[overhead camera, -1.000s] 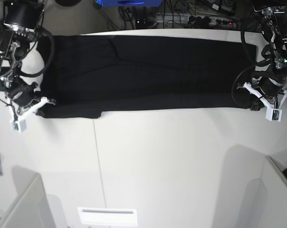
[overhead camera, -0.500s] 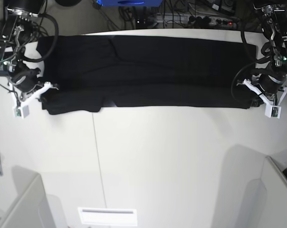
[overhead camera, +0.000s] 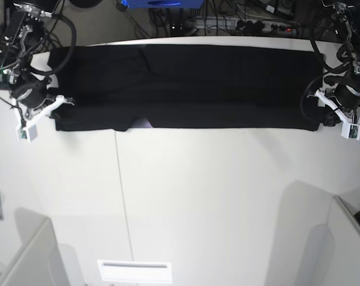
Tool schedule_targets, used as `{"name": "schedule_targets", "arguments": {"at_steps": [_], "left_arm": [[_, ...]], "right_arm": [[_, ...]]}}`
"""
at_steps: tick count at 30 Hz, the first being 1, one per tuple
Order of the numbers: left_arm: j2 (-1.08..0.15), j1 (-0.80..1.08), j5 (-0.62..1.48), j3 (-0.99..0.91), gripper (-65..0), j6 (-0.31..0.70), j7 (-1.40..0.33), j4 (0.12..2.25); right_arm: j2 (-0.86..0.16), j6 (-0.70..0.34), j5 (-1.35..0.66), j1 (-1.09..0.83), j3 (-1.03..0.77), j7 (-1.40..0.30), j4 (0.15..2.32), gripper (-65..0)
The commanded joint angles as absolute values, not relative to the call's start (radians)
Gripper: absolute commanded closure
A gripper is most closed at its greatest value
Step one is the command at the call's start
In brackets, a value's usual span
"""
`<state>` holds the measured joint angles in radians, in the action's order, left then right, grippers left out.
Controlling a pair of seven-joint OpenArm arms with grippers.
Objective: Fold the T-shirt properly
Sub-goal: 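Lower the hem onto the shoulder edge and open both grippers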
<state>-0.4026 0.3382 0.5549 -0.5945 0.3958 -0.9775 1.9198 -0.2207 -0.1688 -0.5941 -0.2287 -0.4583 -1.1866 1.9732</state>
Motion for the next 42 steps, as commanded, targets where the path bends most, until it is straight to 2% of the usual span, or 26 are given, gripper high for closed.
{"name": "schedule_targets", "arguments": {"at_steps": [1,9,16,42], "left_arm": [[-0.42,0.337,0.559,-0.605,0.0,0.395,-0.958,1.934],[-0.42,0.364,0.559,-0.607,0.0,0.398,-0.958,1.936],[-0.42,0.398,0.559,-0.607,0.0,0.398,-0.958,1.937],[-0.418,0.498,0.555,-0.599,0.0,0.398,-0.958,1.931]], "right_arm": [[-0.236,-0.174,-0.599,-0.226,-0.466,-1.175,1.995,0.0],[-0.2,-0.174,-0.599,-0.255,-0.496,-1.187,1.997,0.0],[-0.2,-0.176,-0.599,-0.259,-0.509,-1.244,2.012,0.0],[-0.2,-0.176,-0.593,-0.3,-0.504,-1.242,1.939,0.0]]}}
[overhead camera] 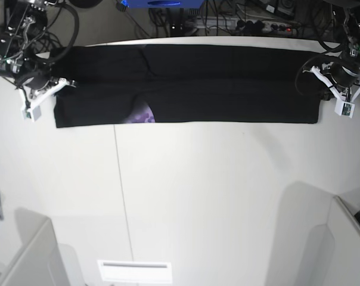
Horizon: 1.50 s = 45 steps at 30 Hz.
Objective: Fold the T-shirt properly
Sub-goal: 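Lower the hem onto the shoulder edge and open both grippers, then grasp the folded strip ends with both grippers and drag it away from the robot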
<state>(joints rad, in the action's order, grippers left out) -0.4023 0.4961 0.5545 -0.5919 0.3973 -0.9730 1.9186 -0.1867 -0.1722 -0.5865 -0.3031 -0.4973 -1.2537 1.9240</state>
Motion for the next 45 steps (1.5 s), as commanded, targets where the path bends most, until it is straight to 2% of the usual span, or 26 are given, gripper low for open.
{"name": "schedule_targets", "arguments": {"at_steps": [1,2,4,6,8,12,15,18,20,21,23,25,26,32,35,45], "left_arm": [[-0.418,0.504,0.555,-0.602,0.0,0.398,-0.958,1.931],[-0.418,0.507,0.555,-0.601,0.0,0.398,-0.958,1.931],[-0.418,0.51,0.555,-0.599,-1.2,0.398,-0.958,1.929],[-0.418,0.51,0.555,-0.601,-14.2,0.398,-0.958,1.929],[-0.418,0.51,0.555,-0.605,-26.7,0.398,-0.958,1.929],[-0.418,0.51,0.555,-0.608,-47.9,0.398,-0.958,1.929],[-0.418,0.51,0.559,-0.61,-54.1,0.398,-0.954,1.936],[-0.394,0.506,0.561,-0.61,-51.3,0.398,-0.954,1.936],[-0.377,0.504,0.559,-0.61,-46.2,0.398,-0.952,1.936],[-0.375,0.503,0.559,-0.61,-42.0,0.398,-0.952,1.936],[-0.357,0.499,0.556,-0.608,-27.0,0.398,-0.951,1.933],[-0.34,0.487,0.555,-0.604,-4.1,0.398,-0.949,1.931],[-0.335,0.475,0.555,-0.602,0.0,0.395,-0.949,1.926],[-0.268,0.453,0.423,-0.601,0.0,0.395,-0.943,1.9],[-0.225,0.453,0.326,-0.599,0.0,0.397,-0.88,1.893],[-0.213,0.363,0.24,-0.561,0.0,0.397,-0.849,1.639]], "right_arm": [[-0.2,-0.176,-0.593,-0.302,-0.507,-1.242,1.939,0.0],[-0.2,-0.176,-0.593,-0.309,-0.507,-1.242,1.939,0.0],[-0.2,-0.176,-0.596,-0.32,-0.507,-1.239,1.94,-11.9],[-0.2,-0.176,-0.596,-0.325,-0.509,-1.241,1.942,-23.0],[-0.2,-0.176,-0.598,-0.338,-0.509,-1.234,1.942,-30.2],[-0.2,-0.176,-0.598,-0.354,-0.51,-1.233,1.946,-32.0],[-0.199,-0.176,-0.599,-0.366,-0.518,-1.193,1.968,-31.8],[-0.183,-0.176,-0.599,-0.39,-0.515,-1.115,1.992,-29.6],[-0.18,-0.177,-0.599,-0.403,-0.507,-1.061,1.997,-22.2],[-0.18,-0.177,-0.598,-0.406,-0.506,-1.035,1.994,-16.5],[-0.18,-0.179,-0.598,-0.406,-0.506,-1.001,1.982,0.0],[-0.18,-0.179,-0.598,-0.397,-0.506,-1.004,1.965,0.0],[-0.18,-0.179,-0.598,-0.39,-0.504,-1.009,1.954,0.0],[-0.188,-0.179,-0.591,-0.363,-0.43,-1.043,1.923,0.0],[-0.193,-0.176,-0.59,-0.337,-0.404,-1.043,1.885,0.0],[-0.213,-0.171,-0.59,-0.231,-0.397,-1.006,1.627,0.0]]}}
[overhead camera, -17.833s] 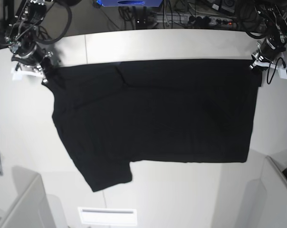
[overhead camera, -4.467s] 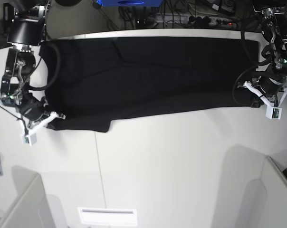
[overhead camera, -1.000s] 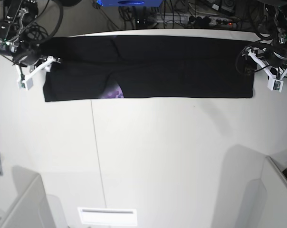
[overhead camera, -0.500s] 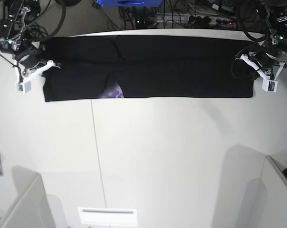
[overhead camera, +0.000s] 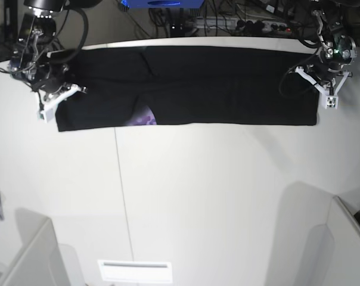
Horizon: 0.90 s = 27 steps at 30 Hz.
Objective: Fold the T-shirt properly
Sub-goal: 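Grasp the folded strip ends with both grippers and drag it away from the robot, then release and reposition both grippers at the ends of the folded strip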
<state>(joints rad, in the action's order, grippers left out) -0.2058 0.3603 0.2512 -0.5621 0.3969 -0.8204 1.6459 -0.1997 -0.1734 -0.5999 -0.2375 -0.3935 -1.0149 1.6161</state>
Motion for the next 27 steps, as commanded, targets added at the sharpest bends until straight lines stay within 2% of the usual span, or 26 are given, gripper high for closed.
{"name": "schedule_targets", "arguments": {"at_steps": [1,11,19,27], "left_arm": [[-0.213,0.355,0.24,-0.561,0.0,0.395,-0.849,1.627],[-0.216,0.202,0.231,-0.564,0.0,0.392,-0.857,1.557],[-0.209,0.091,0.096,-0.561,0.0,0.392,-0.857,1.491],[-0.206,0.097,0.101,-0.619,0.0,0.398,-0.966,1.702]], "right_arm": [[-0.213,-0.171,-0.59,-0.217,-0.397,-1.006,1.61,0.0],[-0.209,-0.17,-0.588,-0.036,-0.397,-1.001,1.446,0.0],[-0.211,-0.168,-0.587,0.097,-0.395,-1.001,1.326,0.0],[-0.203,-0.176,-0.596,0.088,-0.397,-1.043,1.486,0.0]]}}
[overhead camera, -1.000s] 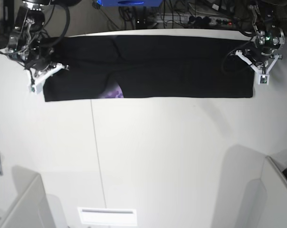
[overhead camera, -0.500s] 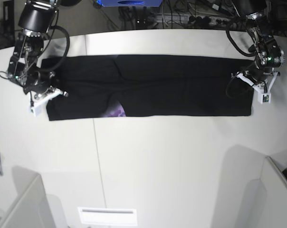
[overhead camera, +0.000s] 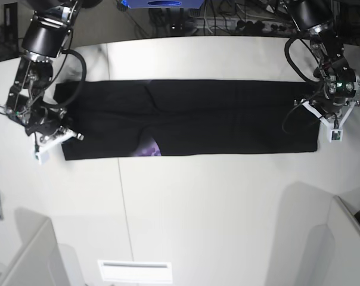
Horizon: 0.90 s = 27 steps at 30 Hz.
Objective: Fold the T-shirt properly
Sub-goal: 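Release and reposition both grippers at the ends of the folded strip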
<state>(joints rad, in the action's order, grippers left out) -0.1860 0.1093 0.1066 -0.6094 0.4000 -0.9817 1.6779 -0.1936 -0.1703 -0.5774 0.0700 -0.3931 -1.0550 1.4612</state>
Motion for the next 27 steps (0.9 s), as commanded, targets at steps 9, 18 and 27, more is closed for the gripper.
{"name": "schedule_targets", "arguments": {"at_steps": [9,18,27], "left_arm": [[-0.239,0.145,0.406,-0.802,0.0,0.4,-1.052,1.877],[-0.28,0.197,0.604,-0.92,-46.6,0.4,-1.049,1.784],[-0.282,0.142,0.616,-0.914,-65.0,0.515,-1.049,1.606]], "right_arm": [[-0.133,-0.176,-0.598,-0.004,-0.398,-1.133,1.817,0.0],[-0.122,-0.176,-0.598,-0.035,-0.397,-1.153,1.859,0.0],[-0.124,-0.176,-0.598,-0.062,-0.397,-1.153,1.863,0.0]]}}
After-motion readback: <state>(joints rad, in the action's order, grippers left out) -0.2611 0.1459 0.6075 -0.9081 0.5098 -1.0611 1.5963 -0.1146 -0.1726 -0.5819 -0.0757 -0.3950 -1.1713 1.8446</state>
